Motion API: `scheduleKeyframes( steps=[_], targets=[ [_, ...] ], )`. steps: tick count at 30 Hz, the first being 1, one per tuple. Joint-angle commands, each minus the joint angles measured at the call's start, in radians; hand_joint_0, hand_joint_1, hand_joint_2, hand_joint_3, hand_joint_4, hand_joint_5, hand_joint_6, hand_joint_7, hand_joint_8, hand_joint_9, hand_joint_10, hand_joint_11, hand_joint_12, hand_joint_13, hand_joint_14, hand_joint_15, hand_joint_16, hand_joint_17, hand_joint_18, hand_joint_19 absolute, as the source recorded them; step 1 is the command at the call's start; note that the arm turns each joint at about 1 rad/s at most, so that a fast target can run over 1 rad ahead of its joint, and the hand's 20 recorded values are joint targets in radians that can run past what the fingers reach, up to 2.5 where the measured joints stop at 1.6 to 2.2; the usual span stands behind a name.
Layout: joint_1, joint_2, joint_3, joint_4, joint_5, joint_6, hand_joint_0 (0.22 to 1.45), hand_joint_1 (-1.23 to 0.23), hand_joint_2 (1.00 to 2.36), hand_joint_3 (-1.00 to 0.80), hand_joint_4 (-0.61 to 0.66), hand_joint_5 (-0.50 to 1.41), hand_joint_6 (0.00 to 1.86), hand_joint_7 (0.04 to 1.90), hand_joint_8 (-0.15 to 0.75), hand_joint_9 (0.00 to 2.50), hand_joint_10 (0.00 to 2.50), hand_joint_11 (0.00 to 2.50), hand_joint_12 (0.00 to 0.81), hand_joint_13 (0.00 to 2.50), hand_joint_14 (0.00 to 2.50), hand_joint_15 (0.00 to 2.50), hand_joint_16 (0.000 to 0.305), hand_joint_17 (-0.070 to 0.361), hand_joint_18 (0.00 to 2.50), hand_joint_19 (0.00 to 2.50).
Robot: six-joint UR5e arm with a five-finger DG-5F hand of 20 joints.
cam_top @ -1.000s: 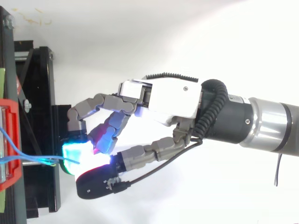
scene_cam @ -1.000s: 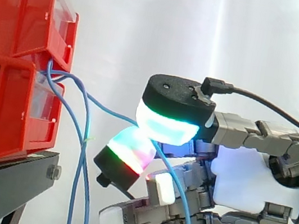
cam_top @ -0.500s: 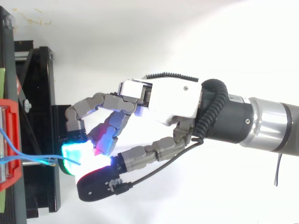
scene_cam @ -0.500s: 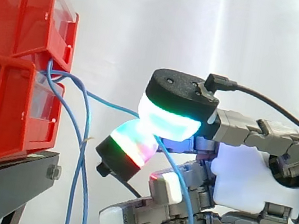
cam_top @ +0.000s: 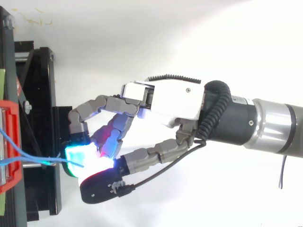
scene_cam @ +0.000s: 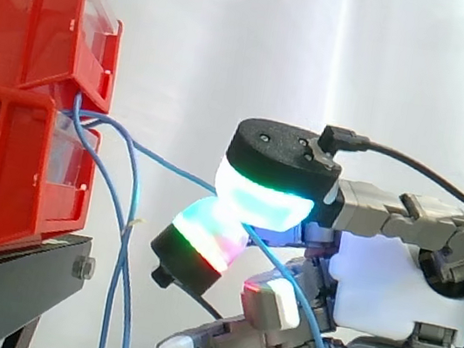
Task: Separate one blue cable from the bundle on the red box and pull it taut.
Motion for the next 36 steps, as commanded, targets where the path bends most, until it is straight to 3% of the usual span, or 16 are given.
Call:
scheduleKeyframes(
  steps=[1,3,8,17,27,36],
  targets=[
    [-0.003,0.000,0.000,-0.043,-0.002,0.000,0.62,-0.84,1.07,0.17,-0.21,-0.10,0.89,1.37,0.324,1.35,0.02,0.70,0.430,0.88,0.01,0.27,0.052,0.116,0.94,0.34],
    [-0.009,0.000,0.000,-0.095,-0.005,-0.001,0.62,-0.84,1.07,0.17,-0.20,-0.10,0.89,1.37,0.325,1.35,0.02,0.71,0.427,0.88,0.01,0.27,0.052,0.116,0.93,0.33],
    [-0.024,0.000,0.000,-0.157,-0.030,-0.004,0.62,-0.83,1.07,0.15,-0.20,-0.10,0.89,1.36,0.339,1.33,0.01,0.75,0.431,0.88,0.01,0.27,0.051,0.116,0.93,0.33],
    [-0.035,0.001,0.000,-0.170,-0.056,-0.006,0.63,-0.84,1.02,0.16,-0.18,-0.11,0.89,1.35,0.372,1.41,0.02,1.14,0.435,0.90,0.01,0.30,0.051,0.115,0.93,0.33],
    [-0.035,0.008,0.000,-0.170,-0.056,-0.006,0.62,-0.84,1.01,0.14,-0.18,-0.11,0.89,1.34,0.375,1.26,0.01,0.99,0.438,0.88,0.01,0.31,0.052,0.117,0.92,0.35],
    [-0.035,0.040,0.000,-0.173,-0.051,-0.006,0.57,-0.79,1.19,0.10,-0.18,-0.10,0.88,1.32,0.338,0.96,0.01,0.43,0.433,0.84,0.01,0.26,0.054,0.122,0.93,0.34]
  ],
)
